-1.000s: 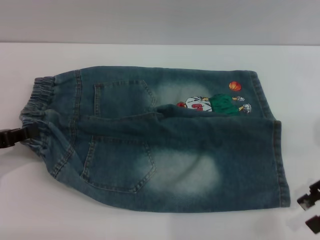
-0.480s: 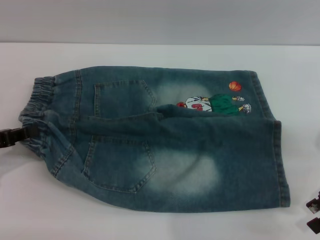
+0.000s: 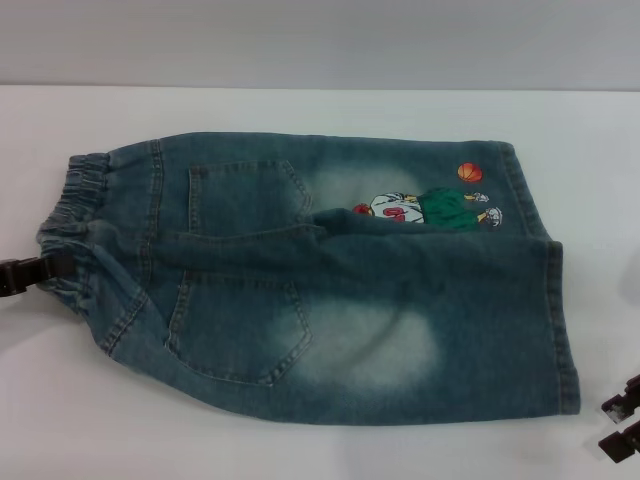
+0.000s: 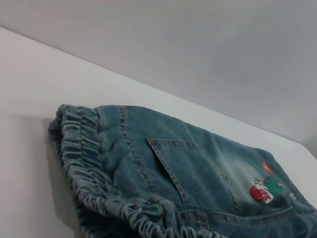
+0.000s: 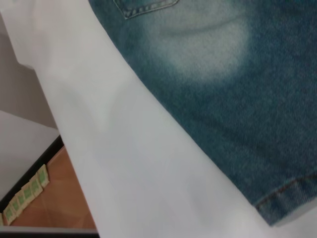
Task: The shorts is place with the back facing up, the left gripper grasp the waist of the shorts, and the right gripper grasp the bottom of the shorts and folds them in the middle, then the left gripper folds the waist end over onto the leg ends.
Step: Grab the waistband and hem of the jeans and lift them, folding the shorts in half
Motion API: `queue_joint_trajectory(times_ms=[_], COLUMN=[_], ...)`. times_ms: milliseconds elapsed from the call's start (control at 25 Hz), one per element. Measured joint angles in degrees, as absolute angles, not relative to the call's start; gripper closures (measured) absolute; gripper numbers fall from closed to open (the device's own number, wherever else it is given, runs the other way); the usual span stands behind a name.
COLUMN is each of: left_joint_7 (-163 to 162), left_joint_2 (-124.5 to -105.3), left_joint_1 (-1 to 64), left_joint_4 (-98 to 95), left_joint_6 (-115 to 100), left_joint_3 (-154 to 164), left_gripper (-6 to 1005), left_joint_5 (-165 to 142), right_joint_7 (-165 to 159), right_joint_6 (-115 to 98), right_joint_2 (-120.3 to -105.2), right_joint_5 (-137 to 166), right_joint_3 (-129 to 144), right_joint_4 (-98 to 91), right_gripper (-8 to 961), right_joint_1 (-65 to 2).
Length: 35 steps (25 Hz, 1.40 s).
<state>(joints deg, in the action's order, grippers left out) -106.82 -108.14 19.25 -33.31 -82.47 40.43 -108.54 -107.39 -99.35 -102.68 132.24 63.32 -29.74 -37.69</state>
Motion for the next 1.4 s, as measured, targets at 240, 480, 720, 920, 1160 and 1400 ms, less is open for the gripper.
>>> queue_joint_trajectory(times_ms=[240, 480, 720, 920, 1160, 1400], left_joint_7=[-106.8, -107.0, -107.0, -107.1, -107.1, -107.1], left_joint_2=[-108.09, -108.0, -108.01, -108.01, -108.08, -108.35], left_joint_1=[19.0, 18.9, 18.9, 18.9, 18.9, 19.0], left_joint_4=[-33.3, -33.3, -33.3, -33.4, -33.9, -34.7], left_joint_6=[-82.6, -83.0, -83.3, -83.8, -83.9, -83.8], left_joint_3=[40.4, 40.4, 40.4, 40.4, 40.4, 40.4], left_gripper=[904, 900, 896, 893, 889, 886], left_joint_5=[-108.6, -108.7, -108.7, -108.5, -108.4, -108.6], right_joint_7=[-108.0, -108.1, -108.1, -108.1, -108.1, -108.1], right_joint_6=[-97.7, -96.8, -96.7, -96.7, -96.5, -96.4], right_joint_2=[-103.61, -104.51, -105.35, -105.66, -106.49, -107.48], right_joint_5=[134.0, 135.4, 135.6, 135.6, 135.9, 137.2], right_joint_3=[63.3, 63.3, 63.1, 63.0, 63.2, 62.8], right_joint_4=[-30.4, -30.4, -32.2, -32.7, -33.9, -35.9], right_gripper=[241, 242, 242, 242, 243, 244], right_joint_1=[-38.0, -38.3, -38.1, -38.2, -38.4, -38.6])
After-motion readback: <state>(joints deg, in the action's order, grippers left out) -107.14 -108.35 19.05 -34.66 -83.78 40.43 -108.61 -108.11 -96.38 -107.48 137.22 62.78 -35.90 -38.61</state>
